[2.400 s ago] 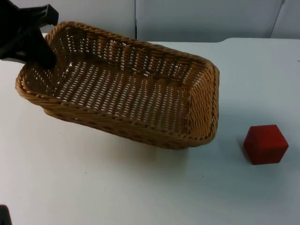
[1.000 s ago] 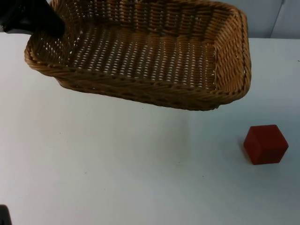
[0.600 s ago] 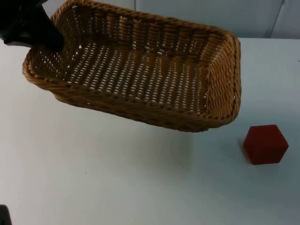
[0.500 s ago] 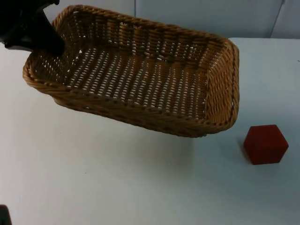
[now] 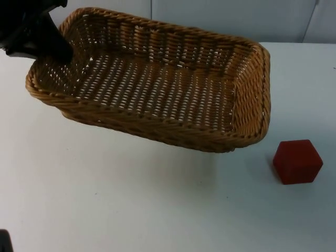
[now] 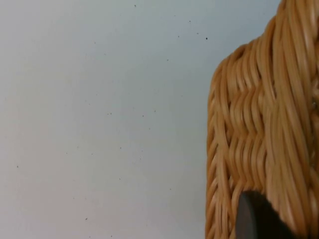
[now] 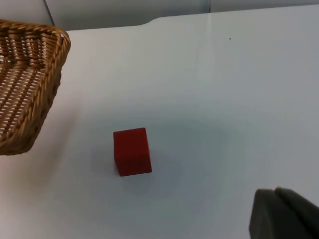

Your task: Pick up the basket with the left hand and place the cube into the basket with the right hand.

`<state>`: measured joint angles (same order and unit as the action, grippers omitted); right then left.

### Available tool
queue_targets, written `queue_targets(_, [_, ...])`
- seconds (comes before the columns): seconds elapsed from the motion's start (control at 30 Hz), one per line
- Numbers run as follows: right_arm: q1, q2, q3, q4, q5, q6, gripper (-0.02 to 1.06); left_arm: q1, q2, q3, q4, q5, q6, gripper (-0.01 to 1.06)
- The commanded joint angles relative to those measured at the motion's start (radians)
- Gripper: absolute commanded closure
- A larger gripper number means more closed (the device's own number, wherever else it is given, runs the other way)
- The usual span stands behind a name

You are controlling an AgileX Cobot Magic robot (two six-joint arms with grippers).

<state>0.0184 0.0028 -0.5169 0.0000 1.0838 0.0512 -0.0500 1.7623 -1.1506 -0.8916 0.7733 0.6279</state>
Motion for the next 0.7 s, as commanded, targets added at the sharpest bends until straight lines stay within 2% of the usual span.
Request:
queue_targets(0.0, [0.001, -0.003, 0.006, 0.0, -0.009, 0.002, 1.05, -0.002, -0.01, -0.001, -0.036, 0.007, -0.004, 1.05])
queue_targets(0.3, [0.001, -0.003, 0.006, 0.0, -0.009, 0.002, 1.05, -0.002, -0.01, -0.001, -0.038, -0.064, -0.004, 1.05])
queue_targets(0.5, [-0.003, -0.003, 0.006, 0.0, -0.009, 0.002, 1.05, -0.002, -0.01, -0.001, -0.038, -0.068, -0.004, 1.05])
queue_targets(0.6, [-0.046, -0.003, 0.006, 0.0, -0.009, 0.002, 1.05, -0.002, -0.01, -0.001, -0.038, -0.071, -0.004, 1.05])
queue_targets(0.67, [-0.133, 0.001, 0.006, 0.0, -0.009, -0.003, 1.05, -0.002, -0.01, -0.001, -0.038, -0.071, -0.004, 1.05])
